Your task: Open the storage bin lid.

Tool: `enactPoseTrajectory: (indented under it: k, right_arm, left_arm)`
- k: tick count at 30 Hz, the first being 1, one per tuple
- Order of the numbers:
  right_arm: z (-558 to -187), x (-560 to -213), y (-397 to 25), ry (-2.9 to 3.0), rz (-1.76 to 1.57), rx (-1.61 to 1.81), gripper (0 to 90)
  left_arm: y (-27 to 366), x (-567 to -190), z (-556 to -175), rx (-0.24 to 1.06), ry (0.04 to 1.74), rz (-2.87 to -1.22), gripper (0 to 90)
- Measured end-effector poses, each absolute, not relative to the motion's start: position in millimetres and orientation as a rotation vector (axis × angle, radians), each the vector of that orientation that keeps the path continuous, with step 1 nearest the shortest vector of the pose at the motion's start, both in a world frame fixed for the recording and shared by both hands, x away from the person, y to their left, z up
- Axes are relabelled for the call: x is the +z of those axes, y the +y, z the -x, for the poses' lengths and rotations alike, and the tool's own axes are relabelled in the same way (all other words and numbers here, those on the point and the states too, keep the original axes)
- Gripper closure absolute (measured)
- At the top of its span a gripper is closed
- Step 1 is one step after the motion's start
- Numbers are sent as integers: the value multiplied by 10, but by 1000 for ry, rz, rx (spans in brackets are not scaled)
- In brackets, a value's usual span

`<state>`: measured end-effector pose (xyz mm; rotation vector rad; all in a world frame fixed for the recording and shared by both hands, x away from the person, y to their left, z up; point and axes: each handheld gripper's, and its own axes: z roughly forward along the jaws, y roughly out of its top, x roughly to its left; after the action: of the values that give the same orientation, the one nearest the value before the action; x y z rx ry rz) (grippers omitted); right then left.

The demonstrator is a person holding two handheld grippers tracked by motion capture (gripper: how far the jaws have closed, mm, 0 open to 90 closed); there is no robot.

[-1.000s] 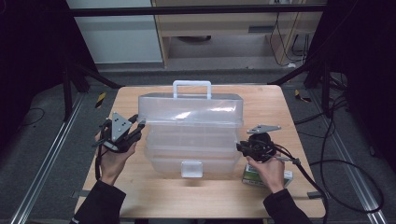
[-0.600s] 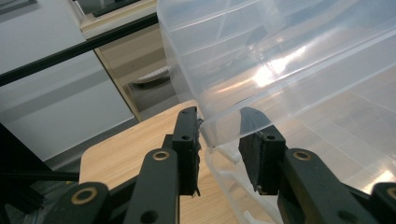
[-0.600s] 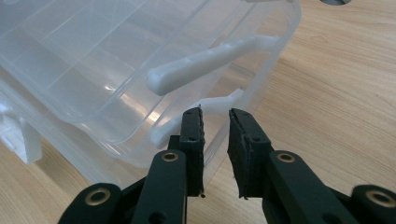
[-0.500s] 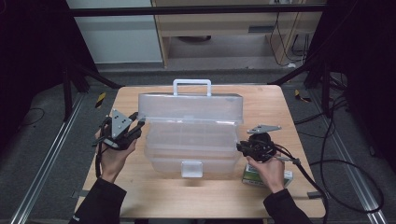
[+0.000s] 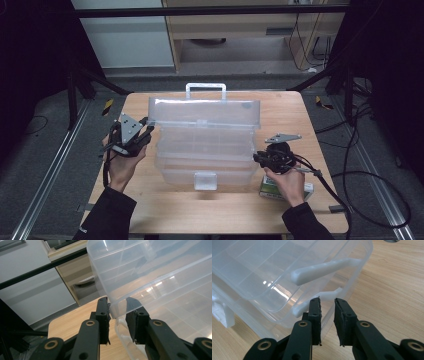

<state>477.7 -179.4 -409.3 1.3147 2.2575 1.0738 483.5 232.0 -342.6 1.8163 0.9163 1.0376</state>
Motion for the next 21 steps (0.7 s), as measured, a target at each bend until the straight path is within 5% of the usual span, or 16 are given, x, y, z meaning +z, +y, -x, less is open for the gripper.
enactPoseTrajectory:
  k: [21]
  right_arm:
    - [-4797, -4093, -1818, 2249, -1334, 1076, 765]
  left_arm:
    - [2281, -3307, -4958, 1044, 952, -1826, 763]
